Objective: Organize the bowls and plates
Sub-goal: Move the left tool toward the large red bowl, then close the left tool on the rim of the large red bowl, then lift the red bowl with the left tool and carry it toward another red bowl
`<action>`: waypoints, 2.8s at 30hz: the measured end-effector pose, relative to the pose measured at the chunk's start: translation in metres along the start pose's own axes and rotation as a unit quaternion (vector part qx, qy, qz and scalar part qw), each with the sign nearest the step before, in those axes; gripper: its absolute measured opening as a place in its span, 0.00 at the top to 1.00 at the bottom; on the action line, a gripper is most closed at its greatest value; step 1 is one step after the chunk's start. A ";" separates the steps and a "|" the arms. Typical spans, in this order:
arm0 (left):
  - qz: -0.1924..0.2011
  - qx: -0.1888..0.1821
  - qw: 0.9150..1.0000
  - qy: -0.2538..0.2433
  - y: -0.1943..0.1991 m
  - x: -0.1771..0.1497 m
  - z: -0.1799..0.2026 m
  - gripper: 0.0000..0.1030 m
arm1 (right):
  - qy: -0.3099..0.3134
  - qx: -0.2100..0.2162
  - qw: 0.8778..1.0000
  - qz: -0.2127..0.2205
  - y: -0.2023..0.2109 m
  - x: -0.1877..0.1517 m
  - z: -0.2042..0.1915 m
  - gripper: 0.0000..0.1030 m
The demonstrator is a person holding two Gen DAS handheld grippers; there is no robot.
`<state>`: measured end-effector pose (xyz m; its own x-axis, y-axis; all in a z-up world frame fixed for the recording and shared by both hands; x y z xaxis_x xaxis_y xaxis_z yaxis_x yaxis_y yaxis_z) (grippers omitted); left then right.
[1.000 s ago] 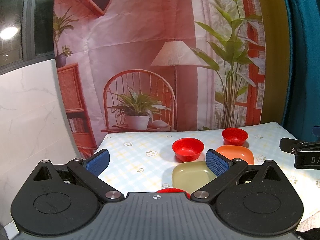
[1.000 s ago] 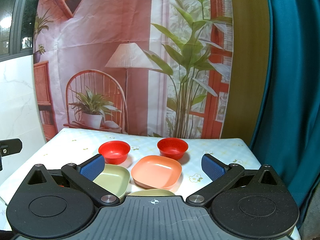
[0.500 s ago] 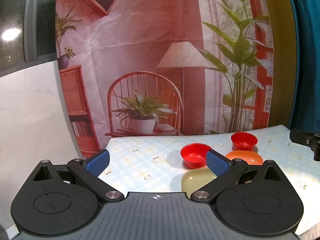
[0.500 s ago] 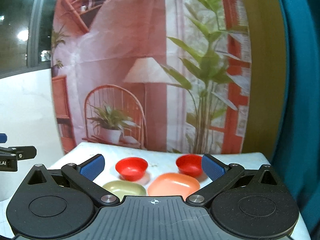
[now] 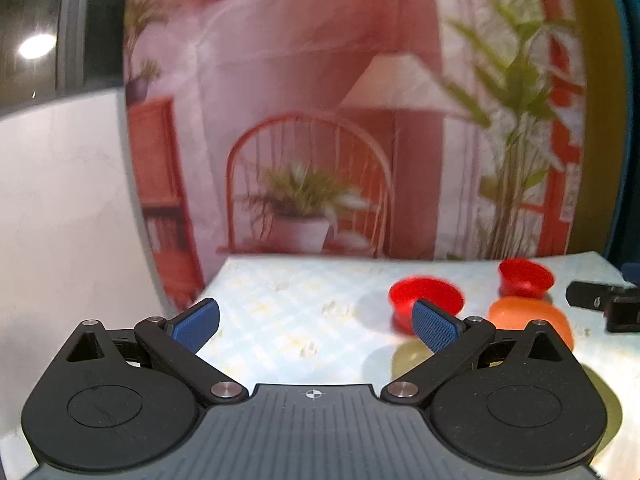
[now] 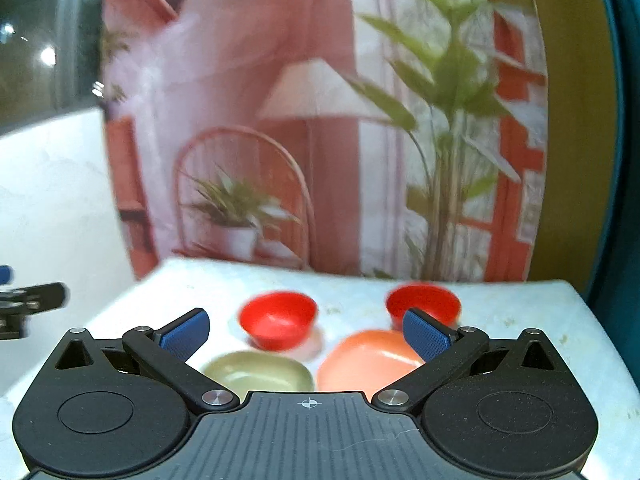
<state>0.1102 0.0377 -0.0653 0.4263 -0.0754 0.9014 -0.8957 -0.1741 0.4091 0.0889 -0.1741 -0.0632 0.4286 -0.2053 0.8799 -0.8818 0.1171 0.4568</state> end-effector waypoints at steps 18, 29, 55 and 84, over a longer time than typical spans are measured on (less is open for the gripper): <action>-0.152 -0.006 0.988 0.023 -0.064 -0.074 -0.012 0.00 | -0.005 0.030 0.994 -0.105 -0.052 -0.086 -0.008 0.00; -0.175 -0.050 0.982 0.055 -0.064 -0.089 -0.009 0.01 | -0.005 0.063 0.991 -0.120 -0.055 -0.092 -0.014 0.21; -0.222 -0.112 0.968 0.038 -0.070 -0.104 0.003 0.72 | -0.002 0.199 0.965 -0.172 -0.066 -0.106 -0.053 0.67; -0.215 -0.145 0.965 0.036 -0.059 -0.097 0.008 0.85 | -0.056 0.230 0.949 -0.209 -0.060 -0.112 -0.040 0.87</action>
<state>0.1223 0.0474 -0.1783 0.7664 0.0138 0.6422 -0.6396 0.1083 0.7610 0.1021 -0.1198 -0.1840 0.7596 -0.2442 0.6028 -0.6420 -0.4294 0.6351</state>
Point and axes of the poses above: each gripper's, at about its wrist camera, not at the fingertips, and y roughly against the way its jaws point, z to its right, x to its top, the point moved 2 cm from there along -y, roughly the way its jaws point, and after that the axes turned 7 degrees about x, right-handed, at the moved point
